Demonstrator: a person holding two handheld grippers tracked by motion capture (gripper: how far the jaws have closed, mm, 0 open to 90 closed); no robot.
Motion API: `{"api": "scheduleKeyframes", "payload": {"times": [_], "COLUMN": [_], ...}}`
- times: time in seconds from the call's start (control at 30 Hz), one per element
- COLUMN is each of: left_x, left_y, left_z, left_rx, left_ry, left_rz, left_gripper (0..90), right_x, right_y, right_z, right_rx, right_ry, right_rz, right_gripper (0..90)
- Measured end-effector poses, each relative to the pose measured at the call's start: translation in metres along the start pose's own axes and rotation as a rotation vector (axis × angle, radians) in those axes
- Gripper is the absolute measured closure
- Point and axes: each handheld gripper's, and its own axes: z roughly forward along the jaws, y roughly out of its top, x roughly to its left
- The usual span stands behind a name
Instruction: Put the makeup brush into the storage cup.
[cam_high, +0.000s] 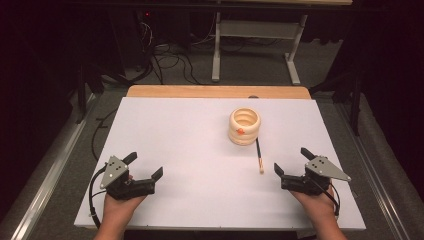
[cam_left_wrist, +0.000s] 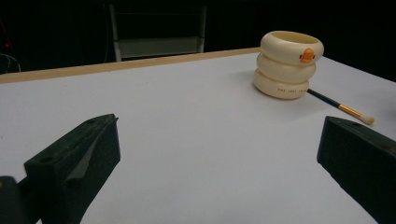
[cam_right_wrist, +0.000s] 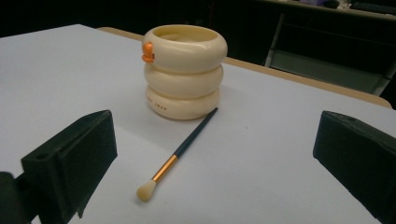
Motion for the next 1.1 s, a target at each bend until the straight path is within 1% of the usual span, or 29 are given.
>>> {"api": "scheduleKeyframes", "payload": {"times": [0.07,0.13,0.17,0.23,0.33,0.4,0.6,1.1], "left_x": [-0.0004,-0.0005,-0.0005,0.0007,0.0017,0.0023,0.0028,0.0035], "left_y": [0.0,-0.0002,-0.0002,-0.0004,-0.0007,-0.0006,-0.0009,-0.0019], "left_z": [0.0006,0.0013,0.0013,0.0008,0.0006,0.0005,0.0006,0.0012], "left_rx": [0.006,0.011,0.011,0.011,0.01,0.009,0.009,0.011], "left_ry": [-0.004,0.001,0.001,0.004,0.004,0.005,0.004,0.003], "left_rz": [0.001,0.006,0.006,0.0,-0.005,-0.005,-0.007,-0.007], "left_gripper": [0.3,0.3,0.3,0.3,0.3,0.3,0.3,0.6], "right_x": [0.0011,0.0039,0.0039,0.0028,0.0022,0.0015,0.0013,0.0005], "right_y": [0.0002,0.001,0.001,0.0007,0.0007,0.0009,0.0003,-0.0003], "right_z": [0.0,-0.0005,-0.0007,-0.001,-0.0021,-0.002,-0.0007,-0.0008], "right_rx": [-0.002,-0.006,-0.005,-0.009,-0.002,-0.009,-0.009,0.002], "right_ry": [0.004,0.01,0.008,0.013,0.002,0.003,0.005,-0.003], "right_rz": [-0.003,-0.005,-0.01,-0.006,0.002,0.004,0.002,0.008], "right_gripper": [0.9,0.9,0.9,0.9,0.9,0.9,0.9,0.9]}}
